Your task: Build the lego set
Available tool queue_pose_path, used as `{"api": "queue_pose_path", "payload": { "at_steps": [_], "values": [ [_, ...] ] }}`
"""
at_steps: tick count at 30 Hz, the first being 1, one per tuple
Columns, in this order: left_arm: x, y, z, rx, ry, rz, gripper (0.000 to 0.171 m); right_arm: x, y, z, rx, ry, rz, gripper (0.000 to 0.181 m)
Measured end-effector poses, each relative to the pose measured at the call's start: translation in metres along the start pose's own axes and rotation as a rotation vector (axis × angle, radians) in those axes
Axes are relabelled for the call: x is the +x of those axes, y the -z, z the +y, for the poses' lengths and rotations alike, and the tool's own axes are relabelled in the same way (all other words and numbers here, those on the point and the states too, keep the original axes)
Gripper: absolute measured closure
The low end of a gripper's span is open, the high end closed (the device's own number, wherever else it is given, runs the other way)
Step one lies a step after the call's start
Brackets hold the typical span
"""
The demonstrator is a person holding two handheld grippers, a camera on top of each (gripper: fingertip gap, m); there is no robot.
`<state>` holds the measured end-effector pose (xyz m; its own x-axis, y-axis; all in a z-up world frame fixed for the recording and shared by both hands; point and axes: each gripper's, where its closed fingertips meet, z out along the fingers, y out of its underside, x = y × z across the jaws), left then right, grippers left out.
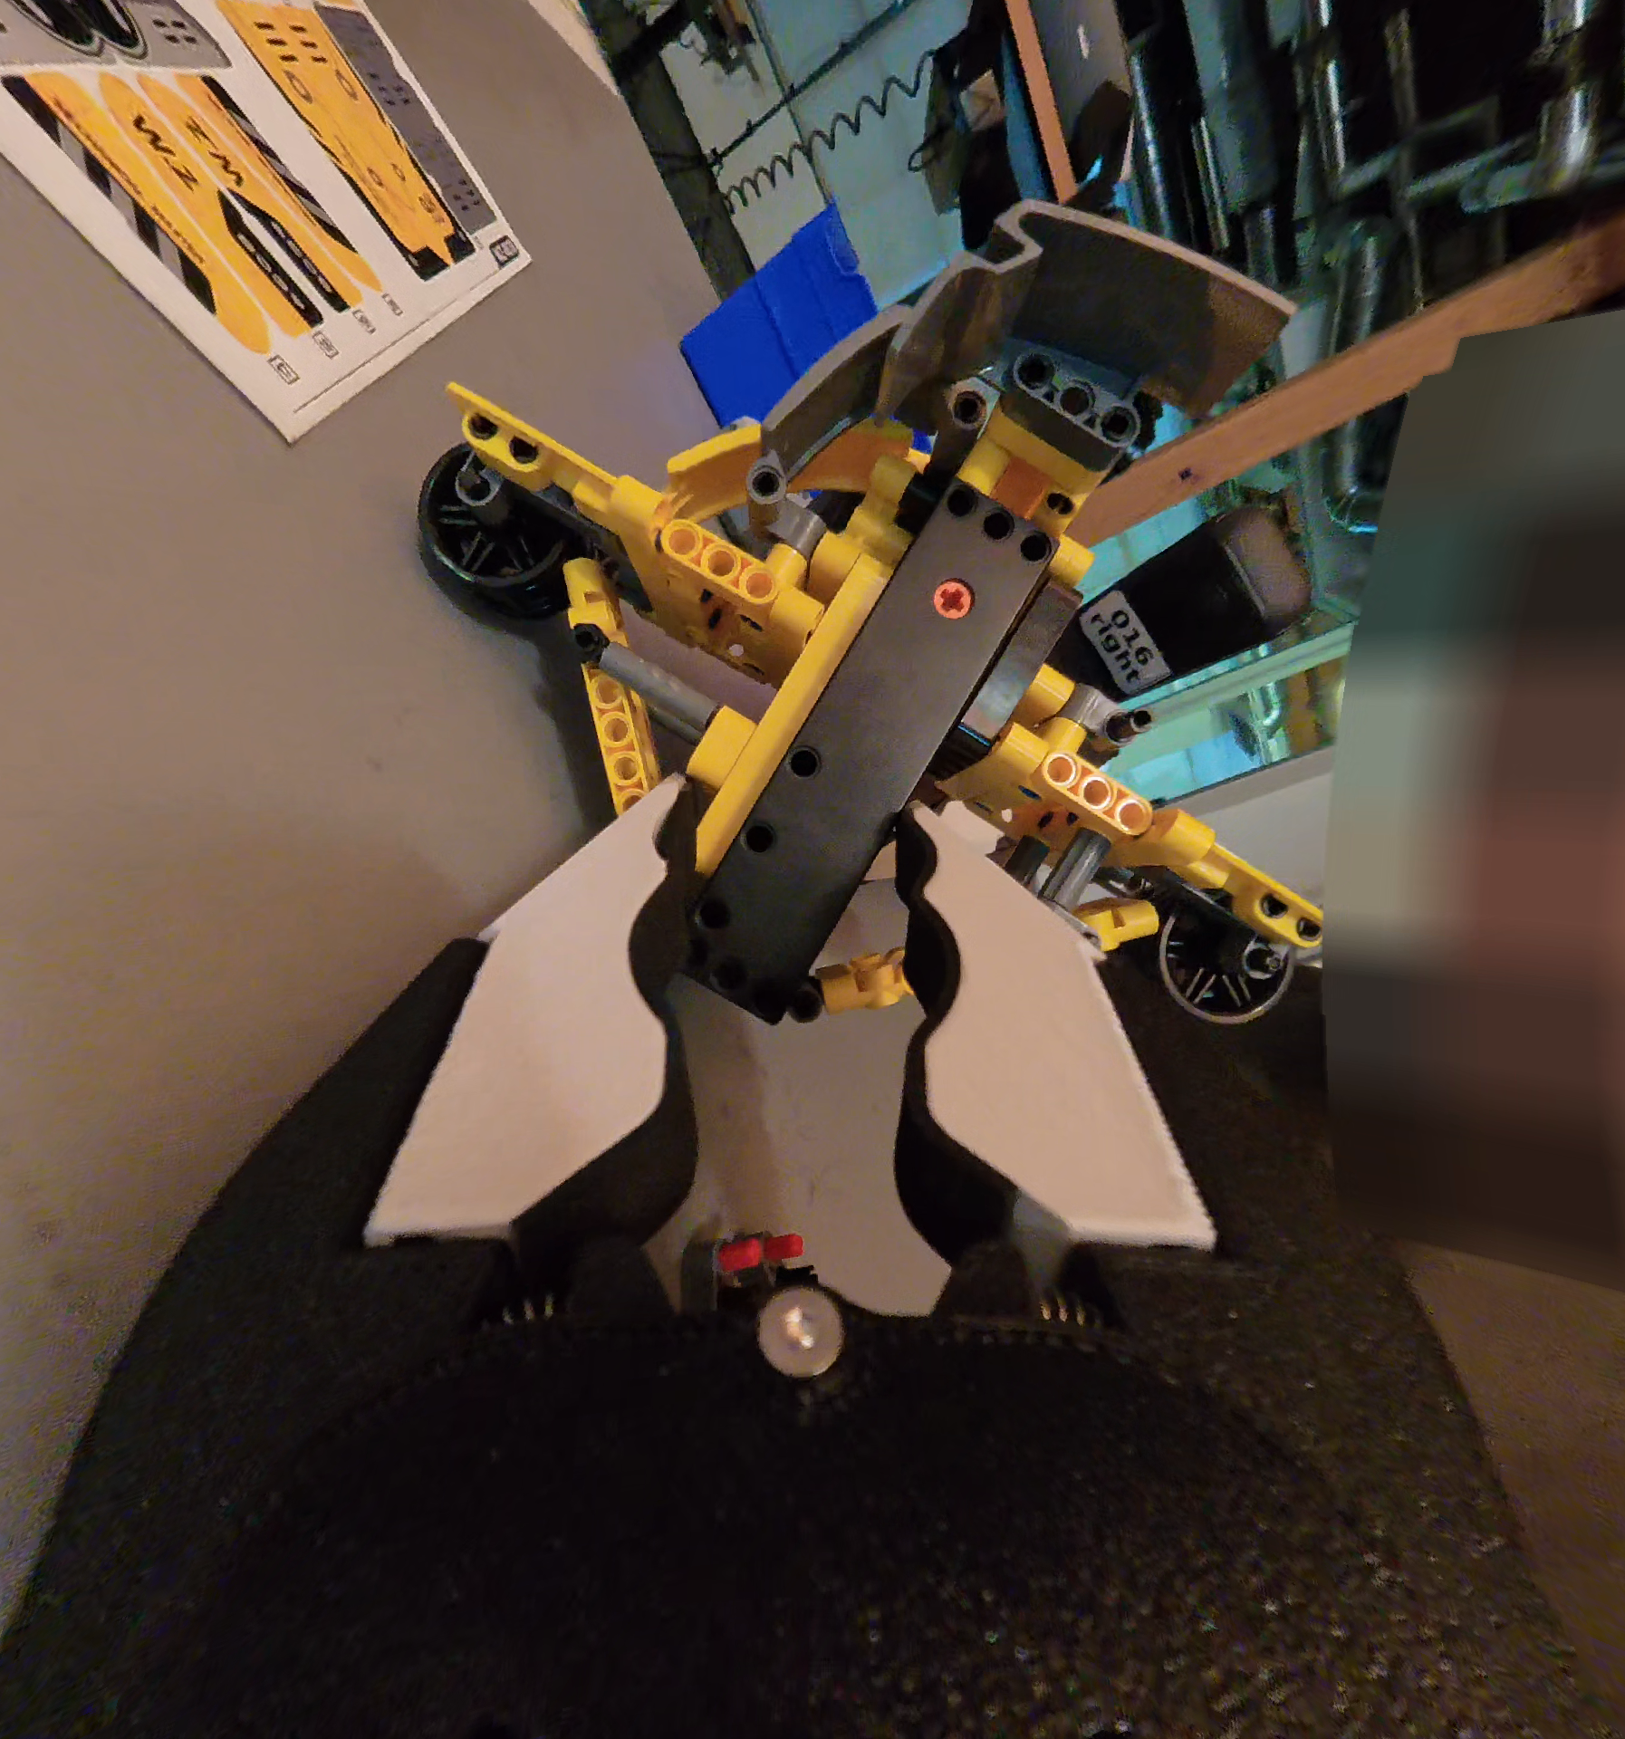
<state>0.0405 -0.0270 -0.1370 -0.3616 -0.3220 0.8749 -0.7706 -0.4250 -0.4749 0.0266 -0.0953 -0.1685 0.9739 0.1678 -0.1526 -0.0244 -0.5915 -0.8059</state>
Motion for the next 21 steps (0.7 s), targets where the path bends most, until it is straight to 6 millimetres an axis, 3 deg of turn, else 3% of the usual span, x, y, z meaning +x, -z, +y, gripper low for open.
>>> {"api": "queue_pose_path", "payload": {
  "at_steps": [9,12,15,18,21],
  "values": [
    [0.004,-0.009,0.005,-0.060,-0.212,-0.115,0.134,0.008,0.001,0.012,-0.060,-0.042,0.013,0.170],
    [0.009,-0.009,0.006,-0.051,-0.330,-0.181,0.115,0.012,0.003,0.013,-0.052,-0.077,0.007,0.170],
    [0.014,-0.003,0.005,-0.017,-0.506,-0.316,0.100,0.013,0.004,0.011,-0.036,-0.093,-0.001,0.170],
    [0.024,0.004,0.005,0.020,-0.707,-0.452,0.100,0.014,0.005,0.011,-0.034,-0.094,0.006,0.170],
    [0.018,0.008,0.010,-0.042,-0.824,-0.593,0.098,0.015,0.004,0.012,-0.043,-0.098,0.010,0.170]
  ]
}}
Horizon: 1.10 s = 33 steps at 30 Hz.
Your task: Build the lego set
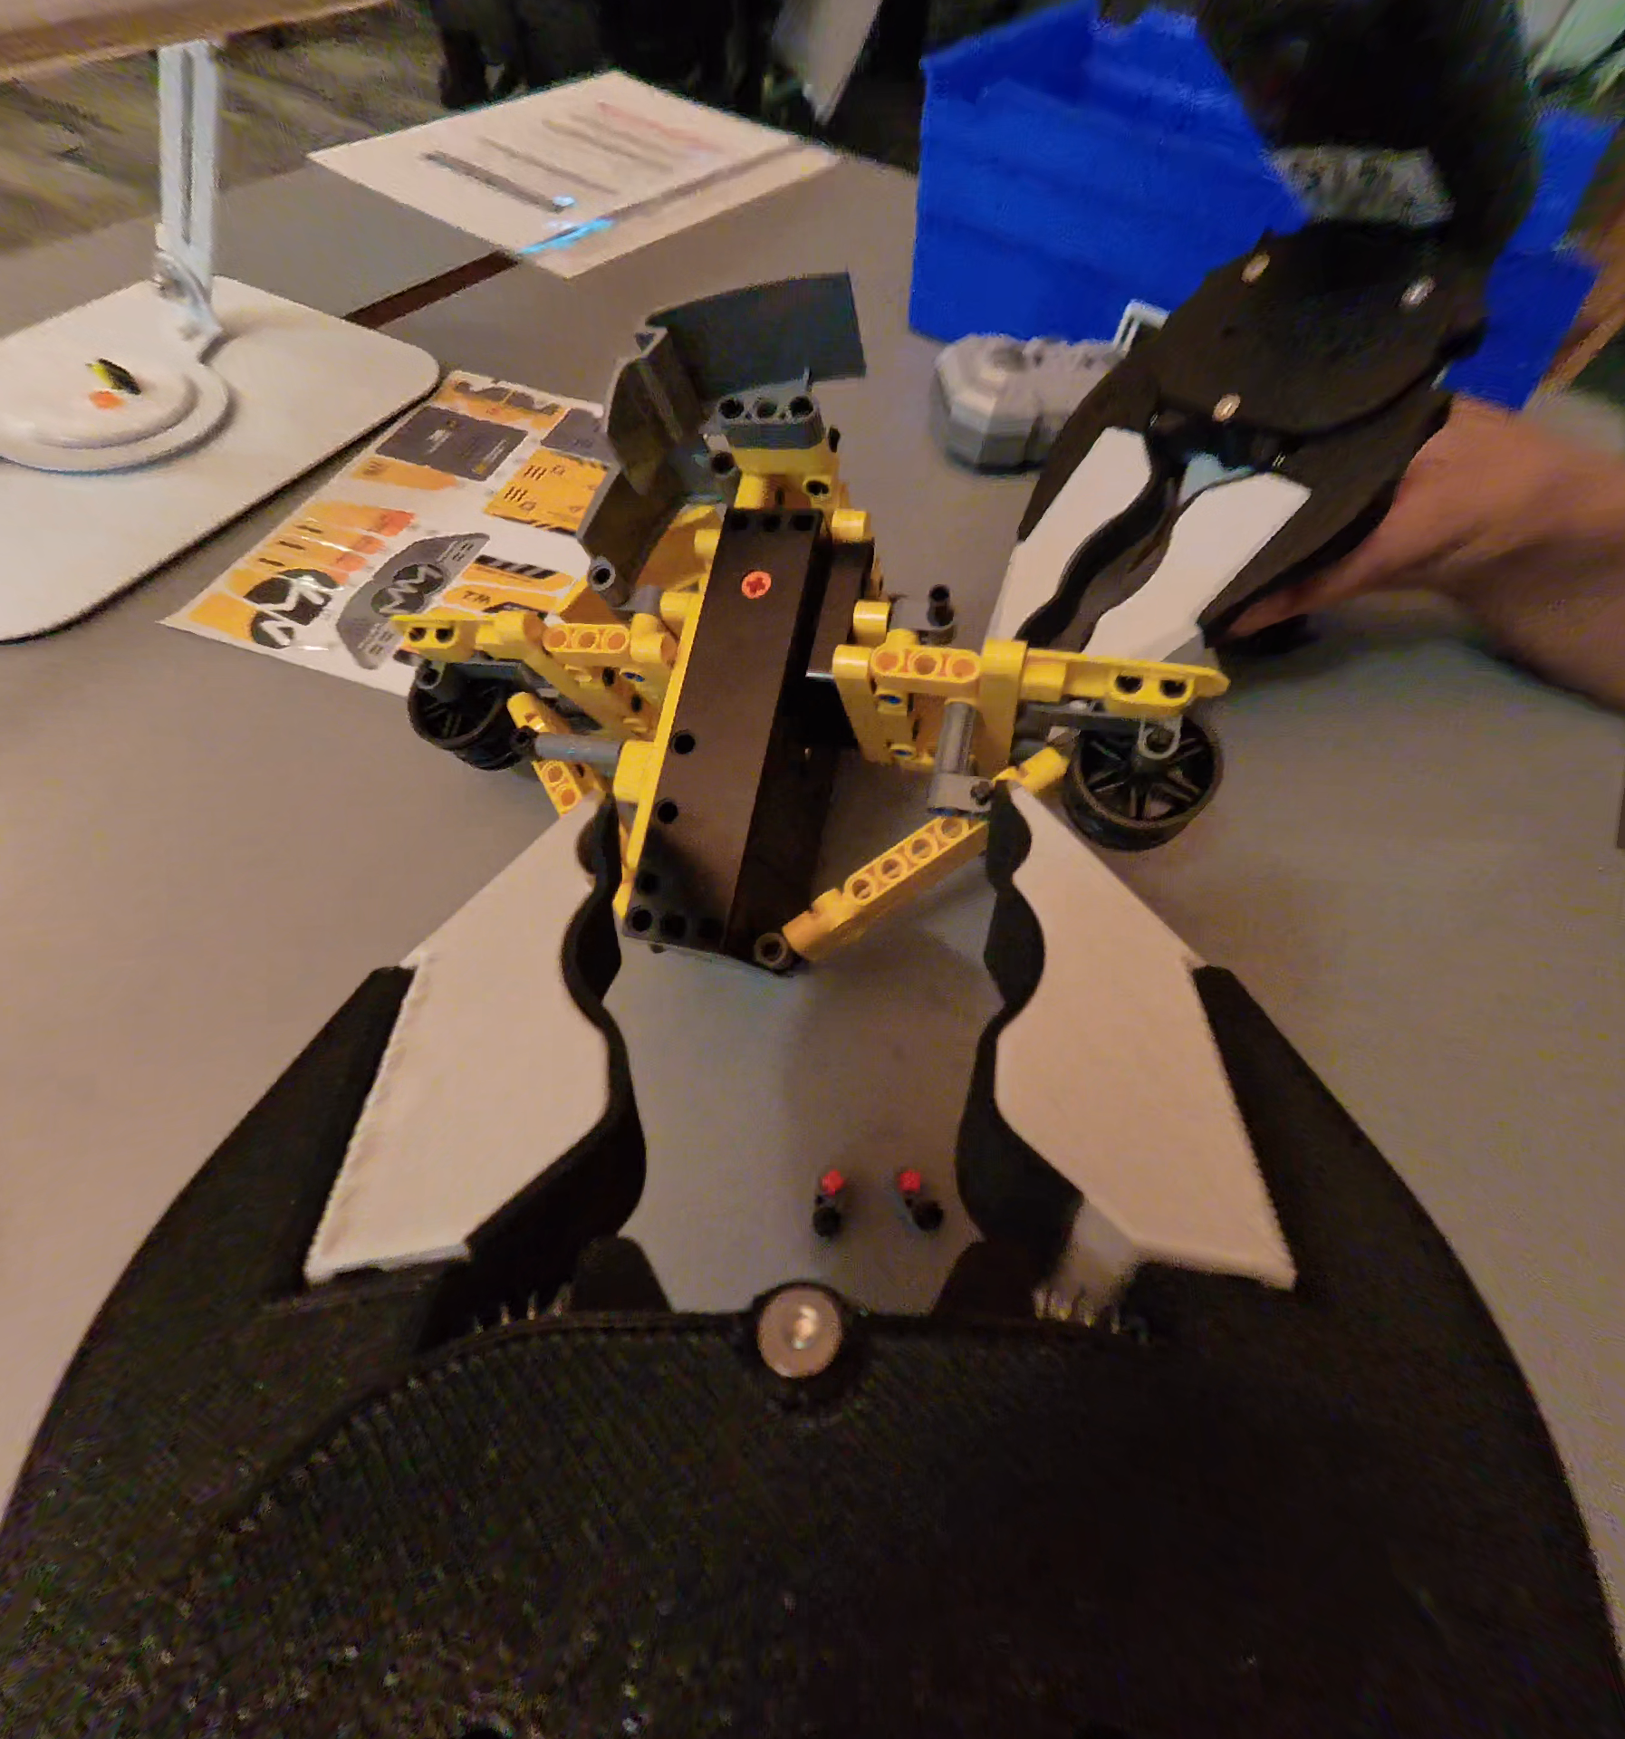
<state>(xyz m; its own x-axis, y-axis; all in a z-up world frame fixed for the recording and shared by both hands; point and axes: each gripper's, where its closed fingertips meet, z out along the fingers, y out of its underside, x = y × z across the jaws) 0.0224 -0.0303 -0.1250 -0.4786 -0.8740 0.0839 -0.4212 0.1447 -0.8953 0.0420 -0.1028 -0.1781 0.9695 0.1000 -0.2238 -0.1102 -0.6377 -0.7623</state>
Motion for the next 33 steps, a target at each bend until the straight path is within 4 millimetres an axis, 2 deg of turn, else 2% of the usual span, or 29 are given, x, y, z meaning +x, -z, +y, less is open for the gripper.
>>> {"api": "queue_pose_path", "payload": {
  "at_steps": [3,8,10,12,13,16,18,20,24,26,29,31,33],
  "values": [
    [-0.005,0.001,-0.005,0.007,0.008,-0.006,0.096,0.000,0.000,0.000,0.000,-0.002,0.003,0.170],
    [-0.007,-0.001,-0.027,0.044,0.126,0.152,0.116,0.003,0.001,0.001,-0.003,0.002,0.021,0.170],
    [-0.013,-0.010,-0.018,-0.051,0.111,0.159,0.123,0.005,0.002,0.001,-0.005,0.001,0.025,0.170],
    [-0.011,-0.017,-0.003,-0.171,0.082,0.185,0.120,0.008,0.006,0.003,-0.016,0.002,0.042,0.170],
    [-0.012,-0.019,-0.001,-0.185,0.059,0.174,0.120,0.012,0.010,0.005,-0.028,0.013,0.064,0.170],
    [-0.022,-0.023,0.001,-0.201,-0.035,0.086,0.141,0.029,0.025,0.011,-0.073,0.067,0.178,0.170],
    [-0.021,-0.023,0.002,-0.205,-0.095,0.062,0.141,0.043,0.034,0.017,-0.117,0.074,0.268,0.170],
    [-0.020,-0.023,0.000,-0.189,-0.133,0.034,0.149,0.055,0.041,0.022,-0.143,0.062,0.346,0.170],
    [-0.019,-0.023,-0.002,-0.112,-0.032,0.064,0.151,0.059,0.043,0.023,-0.149,0.110,0.378,0.168],
    [-0.018,-0.022,-0.003,-0.061,0.067,0.114,0.152,0.061,0.041,0.022,-0.149,0.131,0.387,0.152],
    [-0.019,-0.020,-0.004,-0.019,0.147,0.160,0.153,0.058,0.041,0.006,-0.066,0.159,0.387,0.136],
    [-0.019,-0.020,-0.004,-0.019,0.145,0.167,0.153,0.054,0.045,-0.014,0.047,0.203,0.394,0.130],
    [-0.018,-0.021,-0.004,-0.024,0.135,0.170,0.153,0.050,0.043,-0.027,0.117,0.245,0.385,0.128]
  ]
}}
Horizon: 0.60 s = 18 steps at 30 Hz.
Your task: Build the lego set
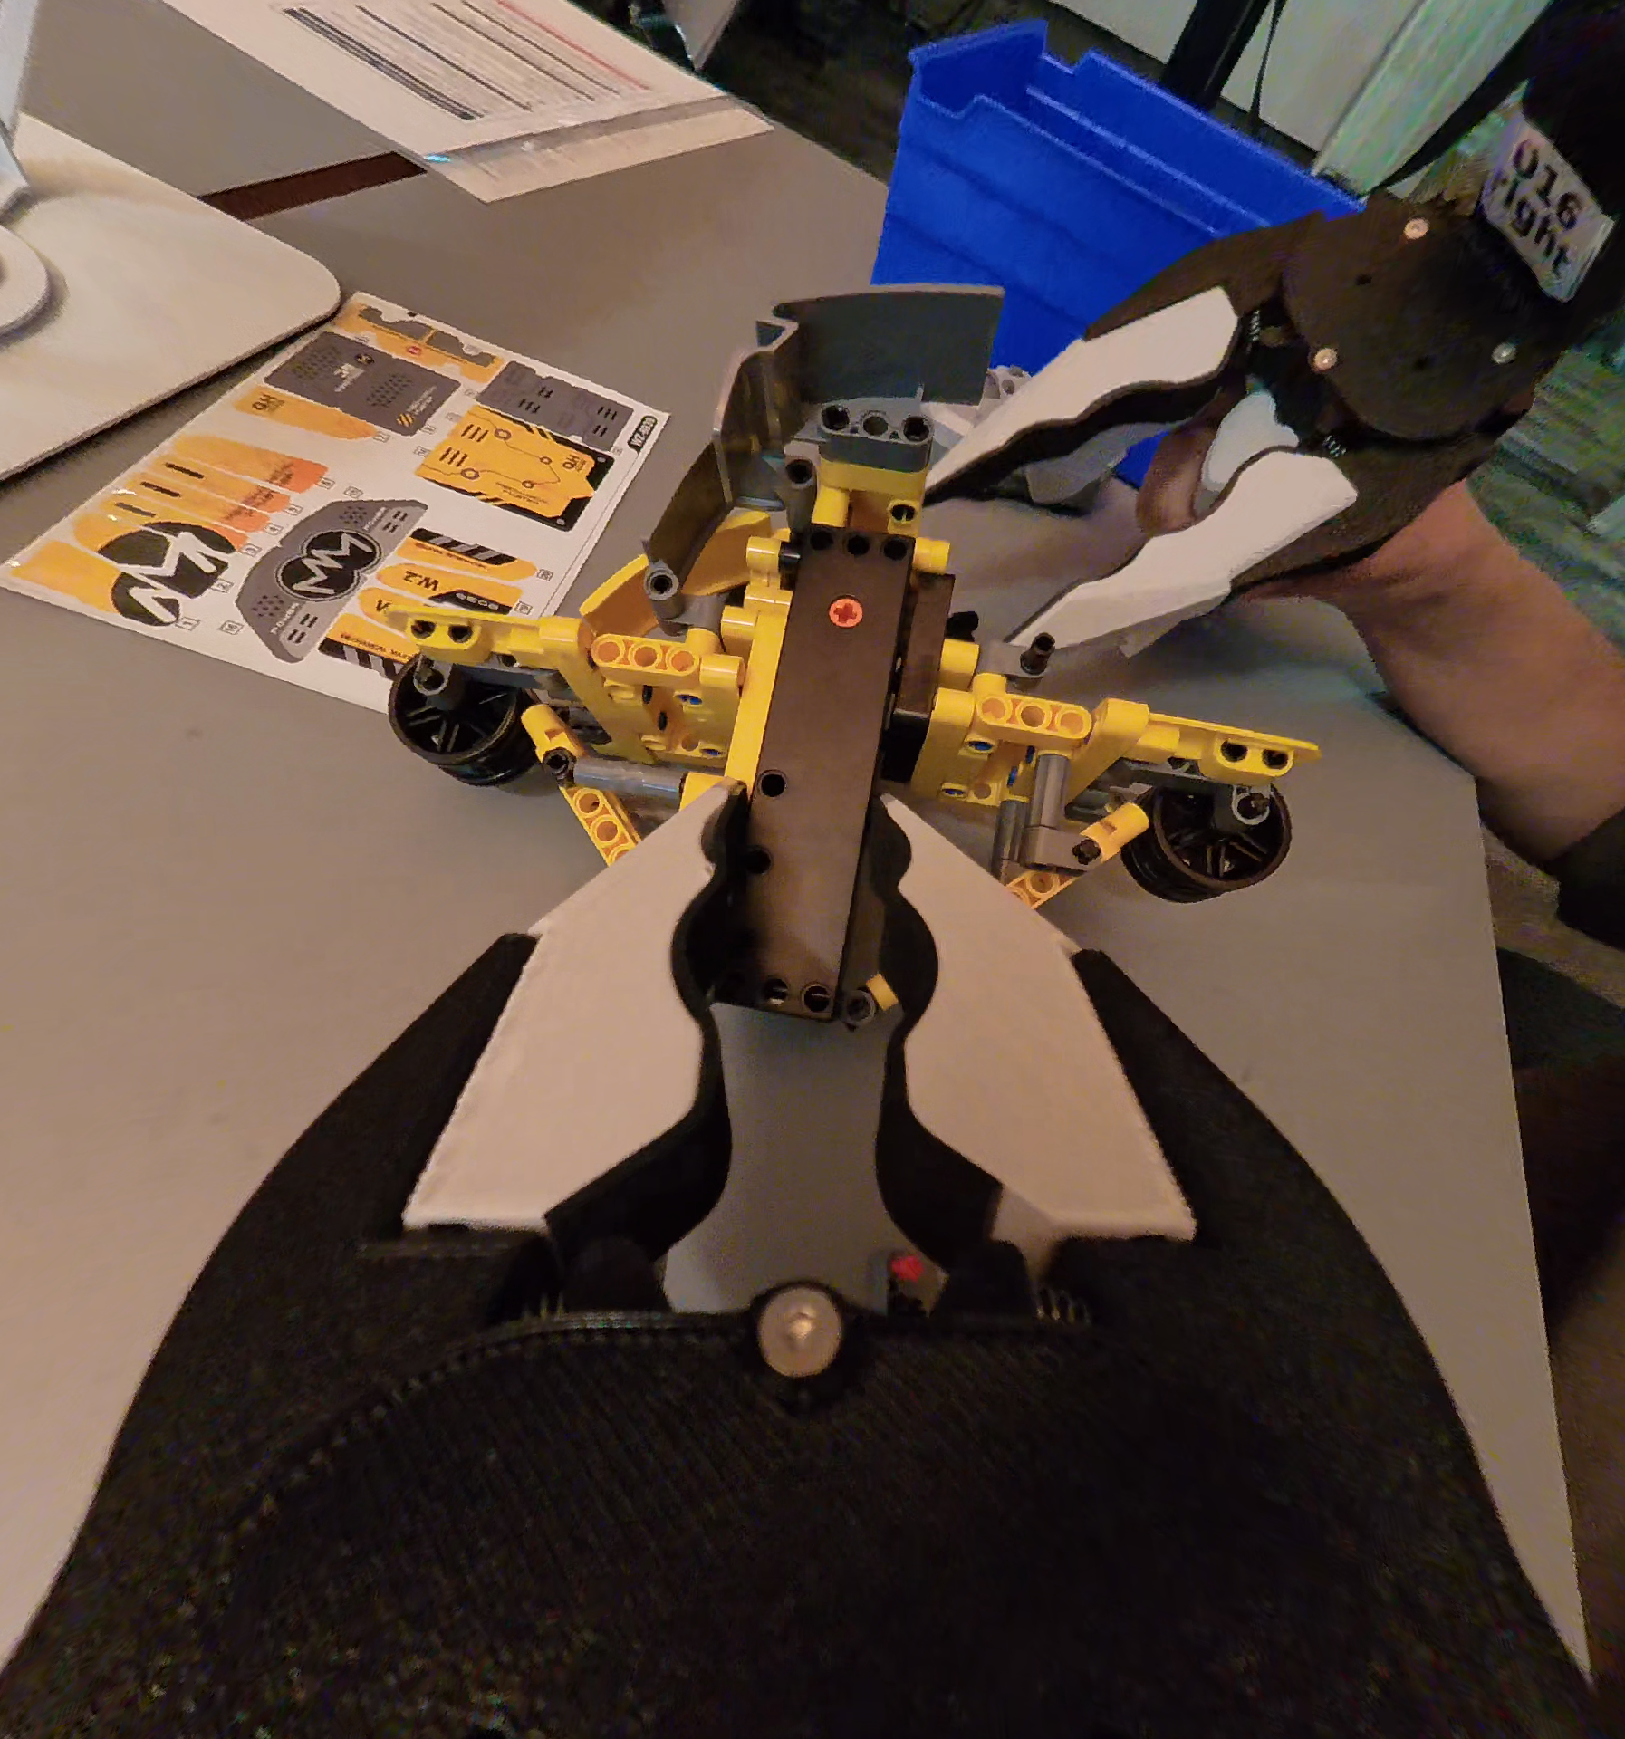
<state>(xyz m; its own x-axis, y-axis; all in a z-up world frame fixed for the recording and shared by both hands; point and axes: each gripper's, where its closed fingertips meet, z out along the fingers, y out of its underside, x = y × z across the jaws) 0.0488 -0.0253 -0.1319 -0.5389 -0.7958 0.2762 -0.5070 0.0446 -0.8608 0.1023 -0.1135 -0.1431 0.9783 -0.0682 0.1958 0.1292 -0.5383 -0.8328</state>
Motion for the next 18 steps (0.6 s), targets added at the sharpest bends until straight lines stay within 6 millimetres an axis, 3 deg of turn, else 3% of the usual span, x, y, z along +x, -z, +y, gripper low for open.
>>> {"api": "queue_pose_path", "payload": {
  "at_steps": [4,8,10,14,18],
  "values": [
    [0.000,-0.001,-0.001,0.015,0.015,0.018,0.153,-0.005,-0.026,0.003,-0.061,0.122,0.031,0.124],
    [0.000,0.000,0.000,0.030,0.028,0.026,0.153,0.005,-0.050,0.011,-0.195,0.297,0.145,0.129],
    [0.000,0.000,0.000,0.035,0.023,0.023,0.153,0.003,-0.052,0.006,-0.185,0.328,0.166,0.161],
    [0.003,0.003,-0.002,0.058,0.037,0.053,0.152,0.002,-0.045,0.001,-0.236,0.377,0.216,0.163],
    [0.007,0.013,-0.011,0.123,0.119,0.135,0.151,-0.010,-0.033,-0.020,-0.288,0.308,0.125,0.163]
  ]
}}
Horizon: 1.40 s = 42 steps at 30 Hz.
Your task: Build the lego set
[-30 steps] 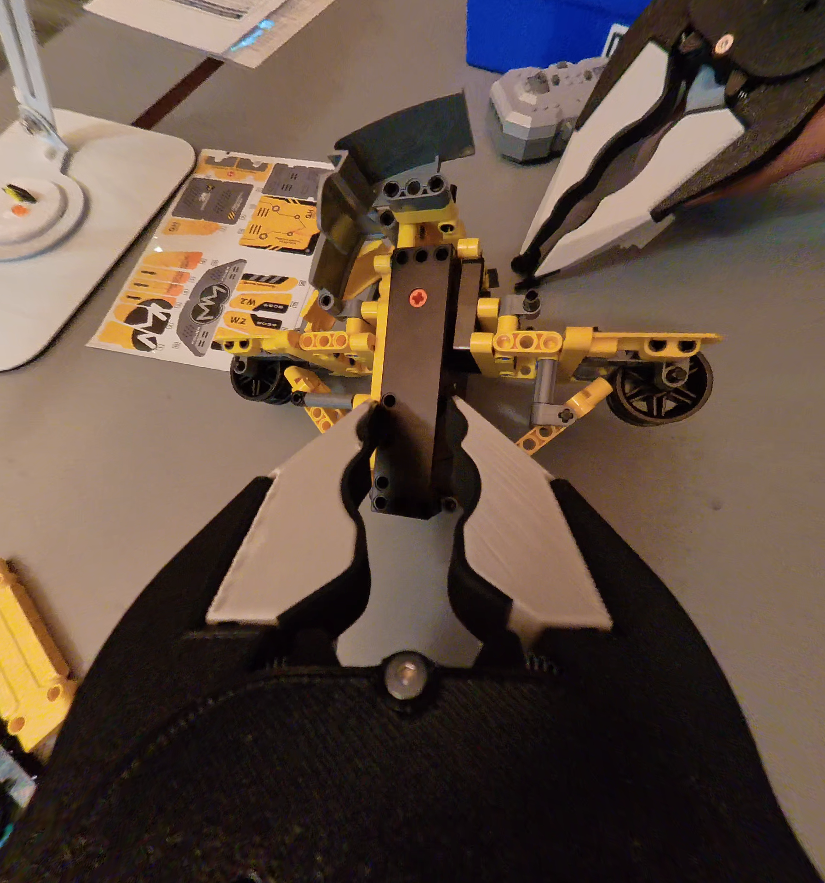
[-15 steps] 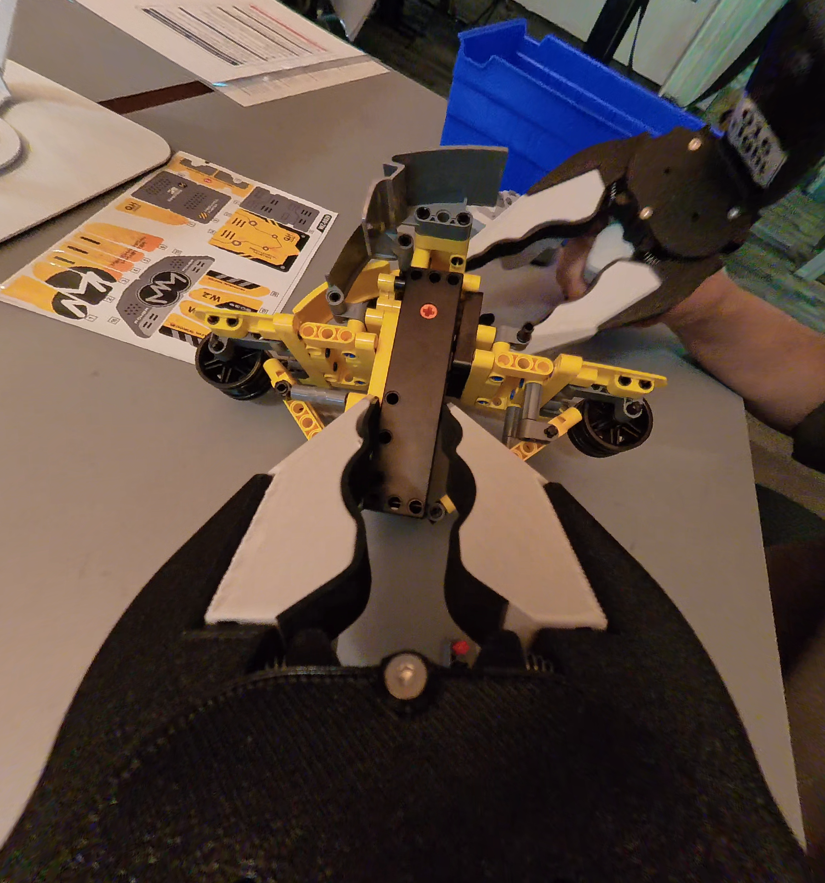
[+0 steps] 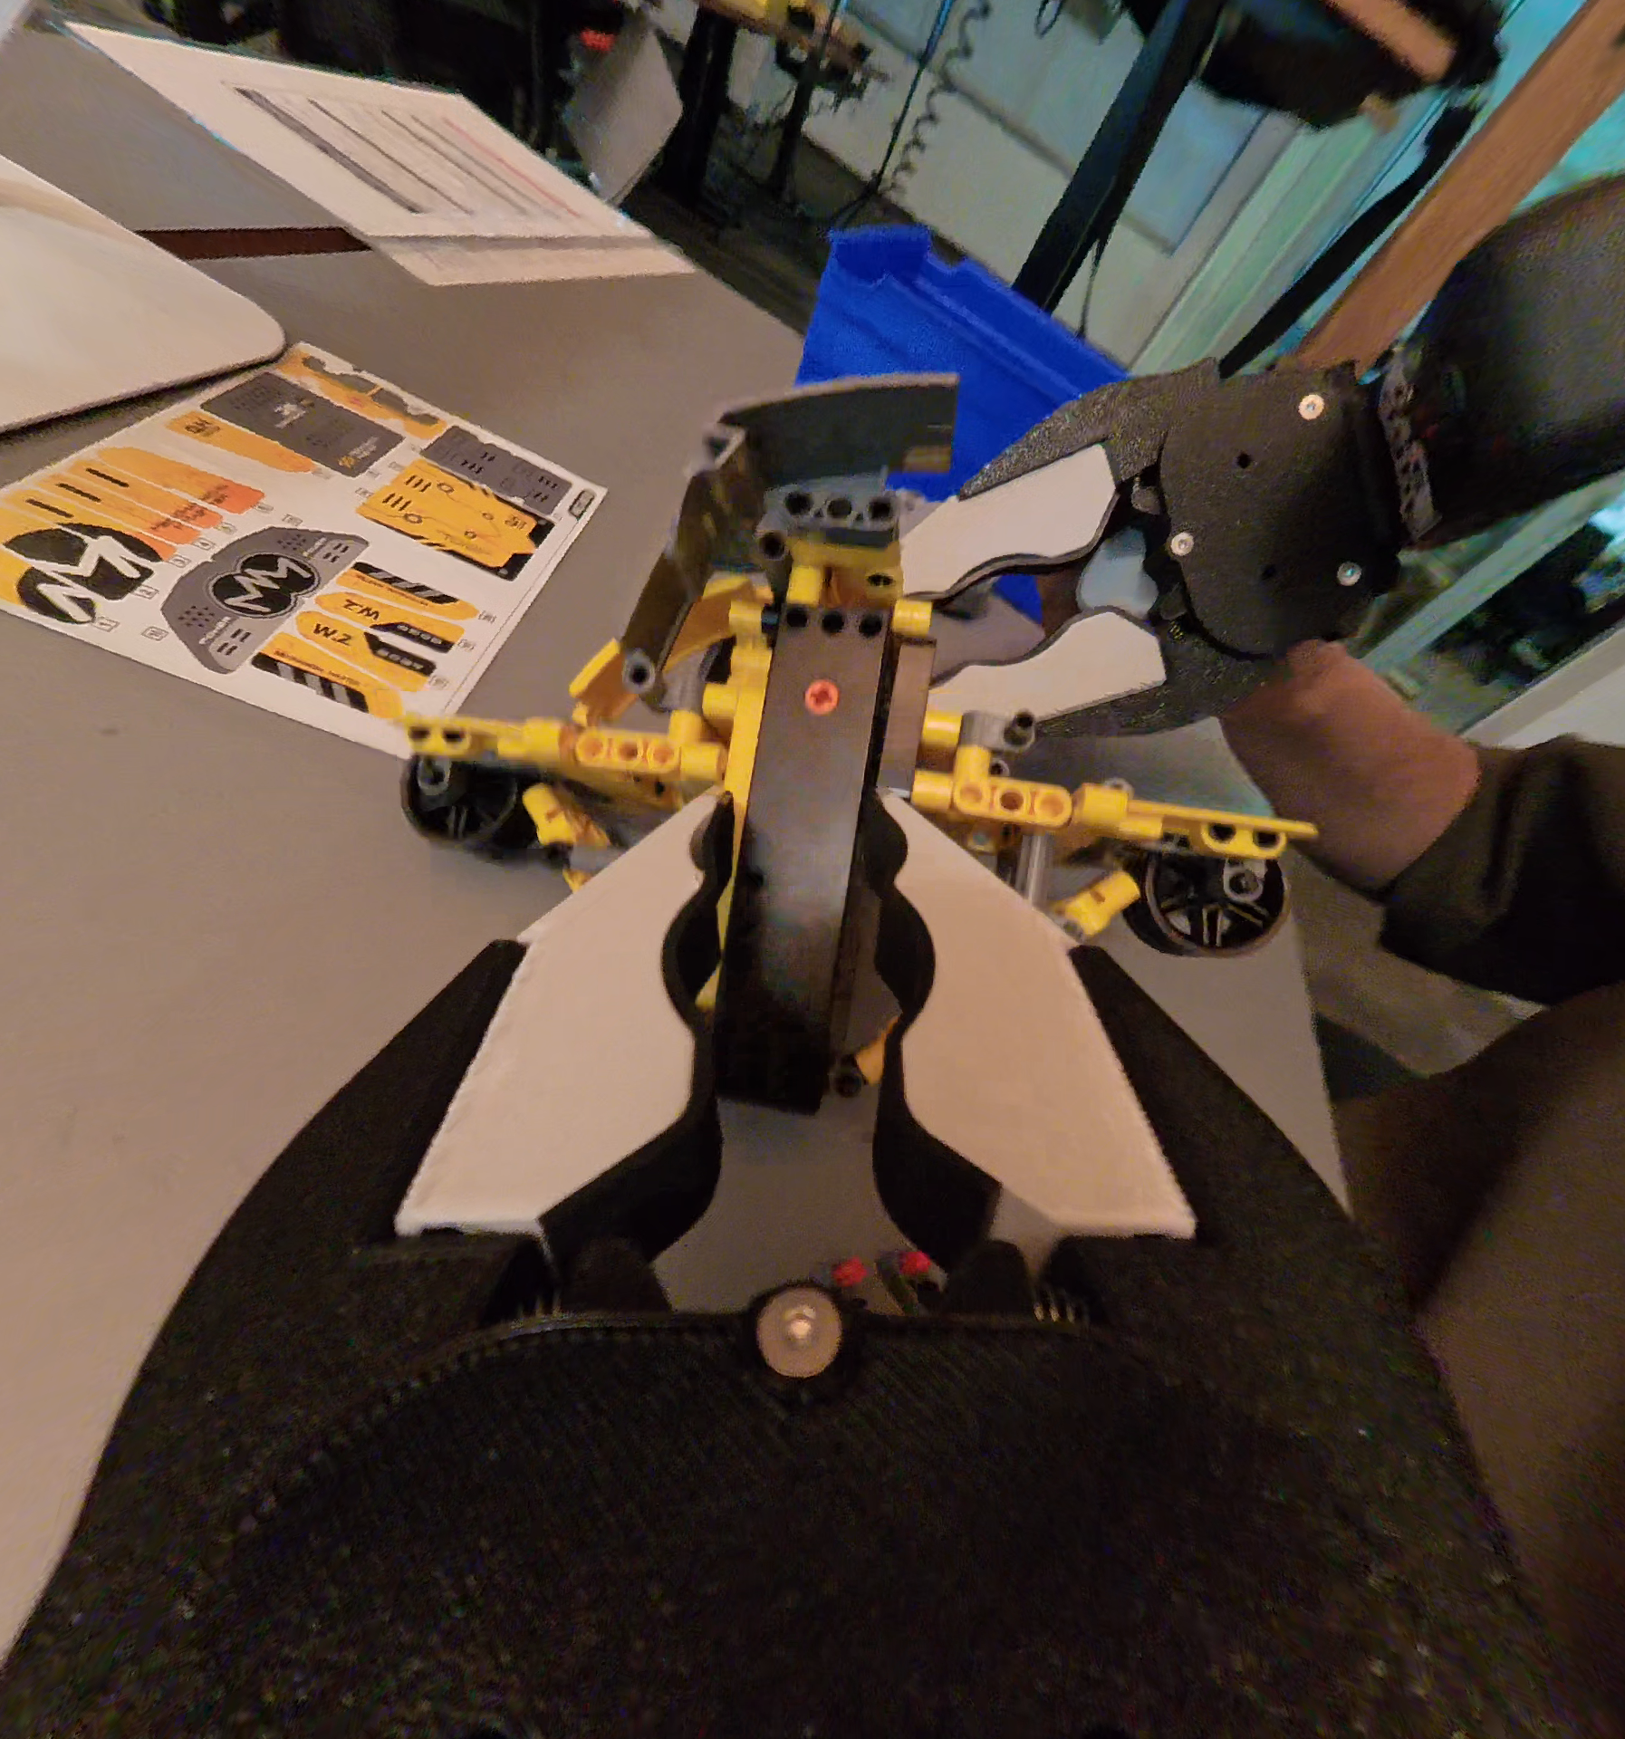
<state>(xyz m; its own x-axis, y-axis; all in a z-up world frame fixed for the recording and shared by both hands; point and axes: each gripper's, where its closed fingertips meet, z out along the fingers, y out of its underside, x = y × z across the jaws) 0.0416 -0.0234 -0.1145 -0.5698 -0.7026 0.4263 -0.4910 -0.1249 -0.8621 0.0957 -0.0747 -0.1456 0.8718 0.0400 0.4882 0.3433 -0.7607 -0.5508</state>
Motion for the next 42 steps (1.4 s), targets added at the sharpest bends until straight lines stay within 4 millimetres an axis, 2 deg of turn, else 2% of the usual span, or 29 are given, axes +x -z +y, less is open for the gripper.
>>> {"api": "queue_pose_path", "payload": {
  "at_steps": [3,7,10,13,15,19,22,26,33,38,42],
  "values": [
    [0.006,0.004,-0.002,0.010,0.034,0.048,0.149,0.007,0.020,-0.018,-0.092,0.025,-0.037,0.163],
    [0.016,-0.001,0.002,0.000,0.080,0.114,0.153,0.021,0.043,-0.037,-0.277,0.216,0.025,0.164],
    [0.015,-0.007,0.009,-0.034,0.127,0.118,0.156,0.019,0.049,-0.039,-0.451,0.334,0.003,0.165],
    [0.009,-0.005,0.019,-0.081,0.197,0.103,0.153,0.014,0.042,-0.043,-0.546,0.442,-0.033,0.165],
    [0.004,0.003,0.020,-0.087,0.267,0.107,0.149,0.013,0.036,-0.049,-0.586,0.490,-0.037,0.166],
    [-0.013,0.031,0.025,-0.129,0.352,0.088,0.134,0.009,0.019,-0.059,-0.632,0.569,-0.086,0.166],
    [-0.033,0.053,0.024,-0.104,0.334,-0.004,0.133,0.008,0.006,-0.066,-0.672,0.647,-0.098,0.166],
    [-0.034,0.064,0.011,-0.015,0.294,-0.008,0.131,0.010,-0.009,-0.078,-0.694,0.808,-0.055,0.162],
    [-0.031,0.055,0.013,-0.041,0.201,-0.043,0.127,0.009,-0.017,-0.095,-0.644,0.953,0.069,0.158],
    [-0.028,0.051,0.015,-0.045,0.197,-0.037,0.125,0.016,-0.001,-0.104,-0.543,0.956,0.174,0.150],
    [-0.030,0.052,0.014,-0.035,0.184,-0.055,0.125,0.027,0.024,-0.109,-0.388,0.852,0.245,0.142]
  ]
}}
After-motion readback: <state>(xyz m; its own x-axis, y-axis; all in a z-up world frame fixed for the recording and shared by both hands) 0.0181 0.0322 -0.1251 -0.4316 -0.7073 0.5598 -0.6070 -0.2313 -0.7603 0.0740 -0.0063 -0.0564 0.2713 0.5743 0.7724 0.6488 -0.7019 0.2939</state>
